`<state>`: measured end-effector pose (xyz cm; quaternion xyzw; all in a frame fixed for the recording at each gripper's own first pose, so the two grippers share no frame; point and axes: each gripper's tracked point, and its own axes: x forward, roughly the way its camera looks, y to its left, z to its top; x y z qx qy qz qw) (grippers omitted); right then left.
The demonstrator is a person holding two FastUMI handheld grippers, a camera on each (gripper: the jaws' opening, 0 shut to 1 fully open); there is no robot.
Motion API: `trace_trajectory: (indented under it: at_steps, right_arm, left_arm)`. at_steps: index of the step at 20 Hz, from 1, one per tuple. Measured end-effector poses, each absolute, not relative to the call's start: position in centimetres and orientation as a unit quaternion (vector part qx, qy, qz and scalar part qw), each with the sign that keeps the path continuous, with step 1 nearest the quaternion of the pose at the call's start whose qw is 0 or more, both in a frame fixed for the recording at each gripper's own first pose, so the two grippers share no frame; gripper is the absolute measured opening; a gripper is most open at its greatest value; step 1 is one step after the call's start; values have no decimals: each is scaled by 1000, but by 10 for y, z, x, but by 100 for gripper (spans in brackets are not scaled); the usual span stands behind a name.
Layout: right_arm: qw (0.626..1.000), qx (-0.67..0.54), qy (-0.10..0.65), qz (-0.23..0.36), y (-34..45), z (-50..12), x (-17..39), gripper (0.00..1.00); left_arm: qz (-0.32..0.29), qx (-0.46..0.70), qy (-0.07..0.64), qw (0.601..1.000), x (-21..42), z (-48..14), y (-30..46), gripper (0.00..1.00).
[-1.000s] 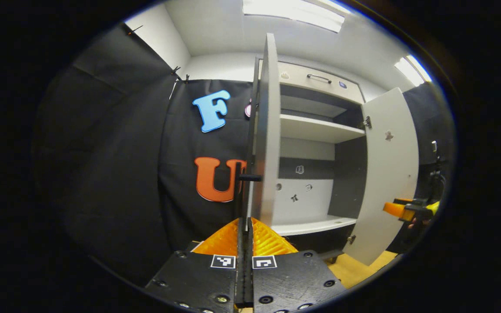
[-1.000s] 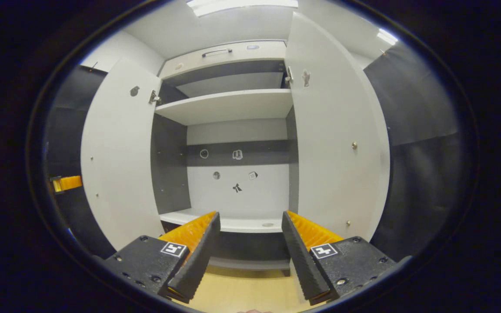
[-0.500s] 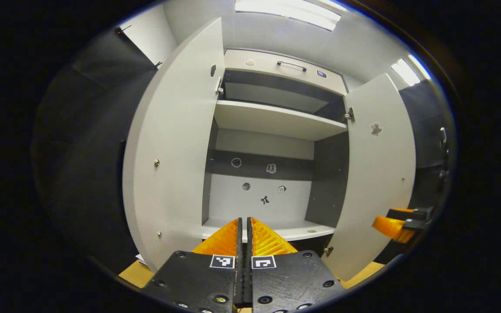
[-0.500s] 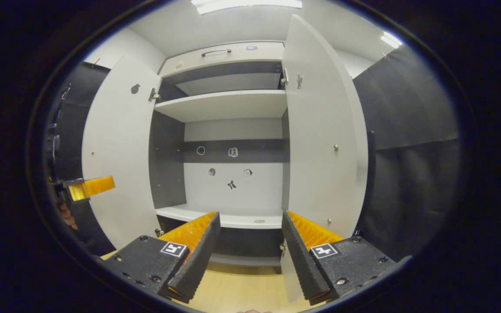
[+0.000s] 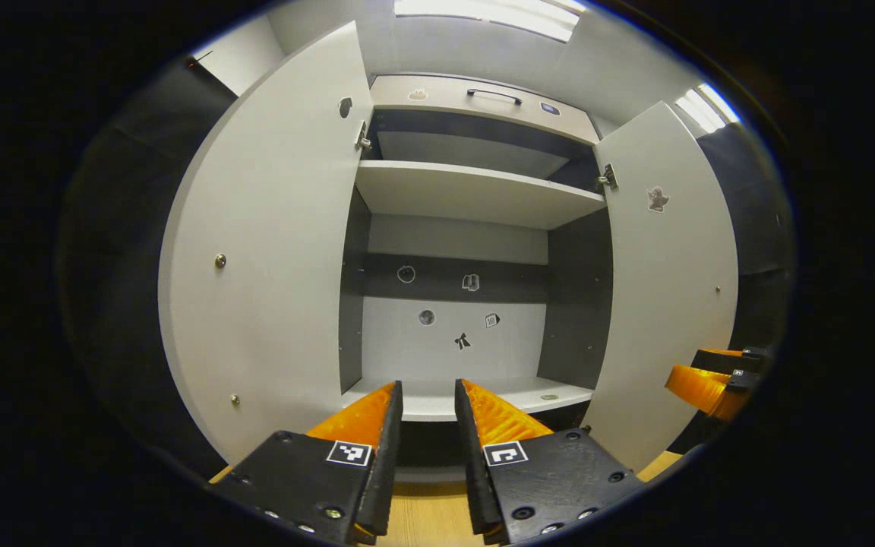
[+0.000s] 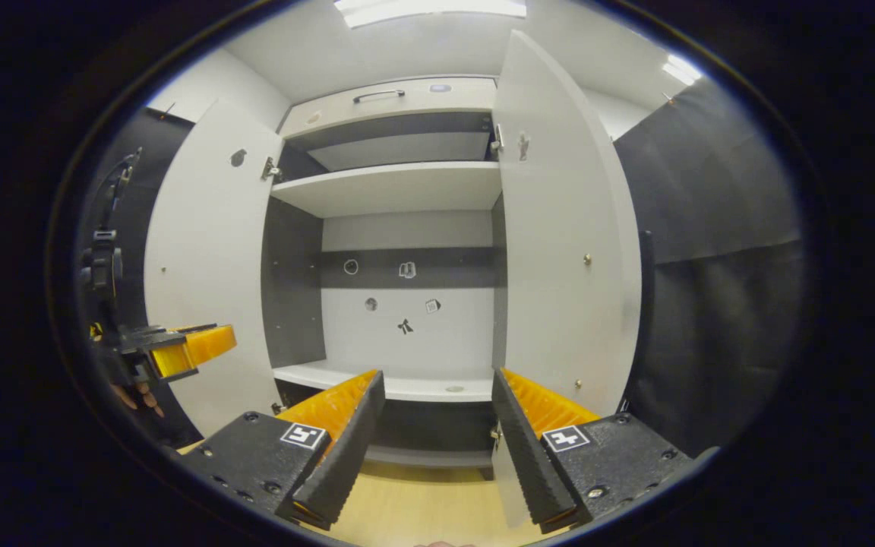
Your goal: Open the right door of the double-door shoe cabinet with the right hand, and open the left door with the left hand.
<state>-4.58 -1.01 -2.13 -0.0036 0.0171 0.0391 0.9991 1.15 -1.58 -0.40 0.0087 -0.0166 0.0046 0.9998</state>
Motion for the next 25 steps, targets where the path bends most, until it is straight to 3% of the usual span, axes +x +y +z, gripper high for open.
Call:
trace_trajectory:
  at_steps: [1,2,3,4,25]
  right_arm:
    - [999,-4,17,39,-8,-22,-45,89]
    - [999,-3,17,40,-6,-23,-44,89]
    - [999,-2,18,40,-4,-24,-43,89]
    - [999,-1,18,41,-3,-25,-43,89]
    - [999,1,24,20,-3,-26,-32,89]
  left_arm:
    - [4,19,-16,1000,13,-4,-17,40]
    - [7,30,-15,999,15,-5,-16,62]
    - [10,38,-18,999,16,-4,-15,96]
    - [14,42,-22,999,18,-3,-15,92]
    - [23,28,-17,999,20,-11,-7,92]
